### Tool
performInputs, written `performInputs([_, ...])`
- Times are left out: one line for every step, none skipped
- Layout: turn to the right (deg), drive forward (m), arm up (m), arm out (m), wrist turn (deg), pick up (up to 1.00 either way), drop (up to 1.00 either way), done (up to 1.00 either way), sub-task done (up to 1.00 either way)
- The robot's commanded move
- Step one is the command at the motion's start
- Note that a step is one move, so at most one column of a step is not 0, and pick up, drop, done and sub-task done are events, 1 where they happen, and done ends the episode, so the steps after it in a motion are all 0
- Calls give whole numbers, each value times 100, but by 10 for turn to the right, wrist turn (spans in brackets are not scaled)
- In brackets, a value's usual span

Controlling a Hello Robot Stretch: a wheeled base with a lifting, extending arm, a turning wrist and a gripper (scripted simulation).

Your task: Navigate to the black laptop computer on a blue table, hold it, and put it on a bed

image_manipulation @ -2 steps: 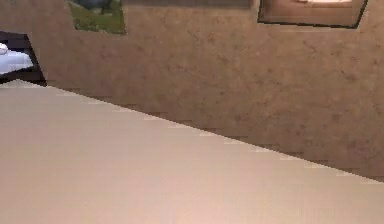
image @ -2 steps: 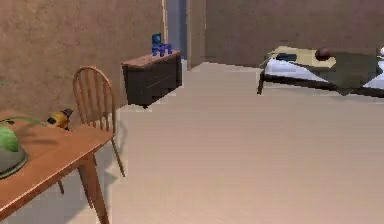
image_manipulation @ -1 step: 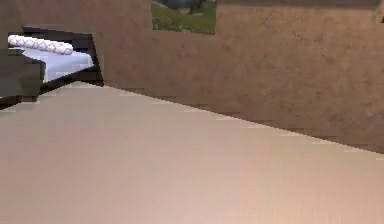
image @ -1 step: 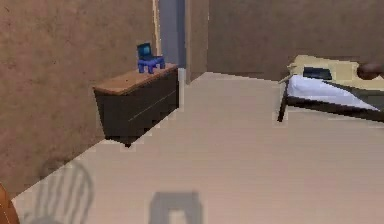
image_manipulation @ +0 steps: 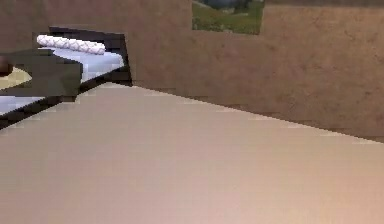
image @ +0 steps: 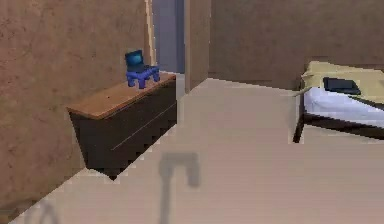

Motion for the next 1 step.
performInputs([0, 100, 0, 0, 0, 0, 0, 0, 0])
